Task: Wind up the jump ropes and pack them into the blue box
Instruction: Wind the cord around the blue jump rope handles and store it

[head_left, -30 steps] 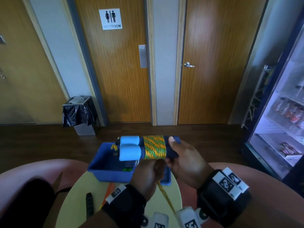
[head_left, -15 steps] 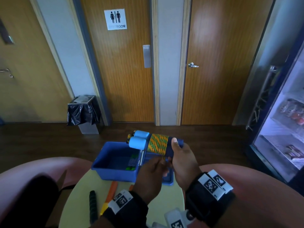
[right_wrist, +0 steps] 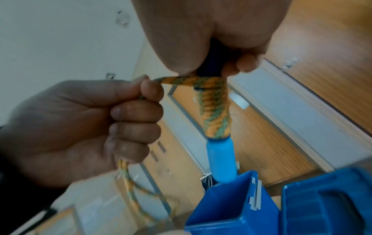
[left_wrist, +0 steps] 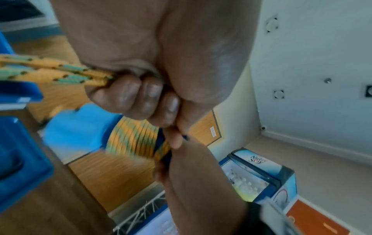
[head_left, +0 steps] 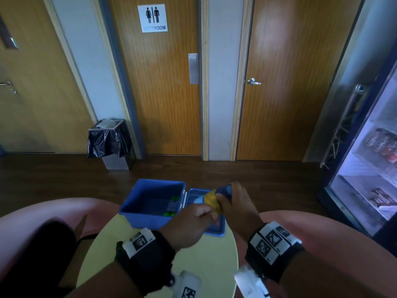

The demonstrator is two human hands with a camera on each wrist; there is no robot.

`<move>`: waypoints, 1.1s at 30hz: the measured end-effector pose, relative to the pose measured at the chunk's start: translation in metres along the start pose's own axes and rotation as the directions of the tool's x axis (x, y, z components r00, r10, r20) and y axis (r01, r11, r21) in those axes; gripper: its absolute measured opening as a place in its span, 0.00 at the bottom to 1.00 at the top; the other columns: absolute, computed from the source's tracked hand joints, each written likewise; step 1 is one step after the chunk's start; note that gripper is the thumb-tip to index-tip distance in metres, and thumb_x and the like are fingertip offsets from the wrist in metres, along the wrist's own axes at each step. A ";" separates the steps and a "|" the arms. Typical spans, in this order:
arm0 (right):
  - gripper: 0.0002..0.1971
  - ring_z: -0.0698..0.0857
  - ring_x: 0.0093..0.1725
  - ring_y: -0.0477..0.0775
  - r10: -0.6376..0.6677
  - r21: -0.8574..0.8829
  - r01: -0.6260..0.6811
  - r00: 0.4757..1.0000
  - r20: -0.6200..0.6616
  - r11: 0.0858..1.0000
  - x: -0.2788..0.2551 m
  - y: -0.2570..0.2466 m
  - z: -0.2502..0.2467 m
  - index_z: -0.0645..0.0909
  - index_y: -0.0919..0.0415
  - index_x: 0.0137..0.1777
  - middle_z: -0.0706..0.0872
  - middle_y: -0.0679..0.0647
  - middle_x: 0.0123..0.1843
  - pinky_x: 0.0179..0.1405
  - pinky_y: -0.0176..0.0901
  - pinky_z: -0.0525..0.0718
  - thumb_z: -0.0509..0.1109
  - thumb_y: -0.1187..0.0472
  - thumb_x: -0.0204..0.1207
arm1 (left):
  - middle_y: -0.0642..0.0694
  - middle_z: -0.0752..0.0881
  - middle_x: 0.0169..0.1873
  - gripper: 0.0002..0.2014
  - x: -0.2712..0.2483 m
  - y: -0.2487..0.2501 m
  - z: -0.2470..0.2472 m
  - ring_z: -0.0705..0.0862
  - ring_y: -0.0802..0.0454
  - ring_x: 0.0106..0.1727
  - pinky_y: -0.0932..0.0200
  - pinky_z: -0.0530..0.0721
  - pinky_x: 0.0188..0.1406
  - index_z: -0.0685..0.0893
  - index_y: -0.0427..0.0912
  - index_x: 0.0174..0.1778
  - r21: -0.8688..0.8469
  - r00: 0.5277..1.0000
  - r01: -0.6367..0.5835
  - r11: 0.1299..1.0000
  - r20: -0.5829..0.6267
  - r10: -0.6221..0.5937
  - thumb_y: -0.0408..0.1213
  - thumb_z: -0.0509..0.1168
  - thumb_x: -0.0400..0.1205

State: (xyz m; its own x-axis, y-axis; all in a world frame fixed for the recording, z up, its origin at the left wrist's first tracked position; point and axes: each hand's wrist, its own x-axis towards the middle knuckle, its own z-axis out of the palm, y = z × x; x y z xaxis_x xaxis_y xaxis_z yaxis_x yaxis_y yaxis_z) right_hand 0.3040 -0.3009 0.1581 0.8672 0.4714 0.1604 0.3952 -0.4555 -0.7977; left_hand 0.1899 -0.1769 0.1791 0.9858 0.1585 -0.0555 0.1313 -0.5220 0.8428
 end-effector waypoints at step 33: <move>0.16 0.82 0.34 0.51 -0.031 -0.229 0.149 0.892 0.450 0.962 -0.005 -0.040 -0.060 0.81 0.66 0.53 0.84 0.59 0.40 0.35 0.47 0.80 0.69 0.50 0.82 | 0.58 0.86 0.38 0.13 0.005 0.010 -0.070 0.83 0.64 0.41 0.64 0.79 0.40 0.87 0.52 0.45 0.491 0.868 -0.491 0.719 0.211 0.449 0.54 0.61 0.85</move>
State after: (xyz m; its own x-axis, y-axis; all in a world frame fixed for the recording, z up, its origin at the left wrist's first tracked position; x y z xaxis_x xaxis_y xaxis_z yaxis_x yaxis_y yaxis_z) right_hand 0.3021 -0.3307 0.2237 0.6252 0.7747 -0.0944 0.5785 -0.5412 -0.6103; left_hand 0.1890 -0.1230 0.2250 0.9369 -0.2736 0.2175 -0.3386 -0.8650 0.3704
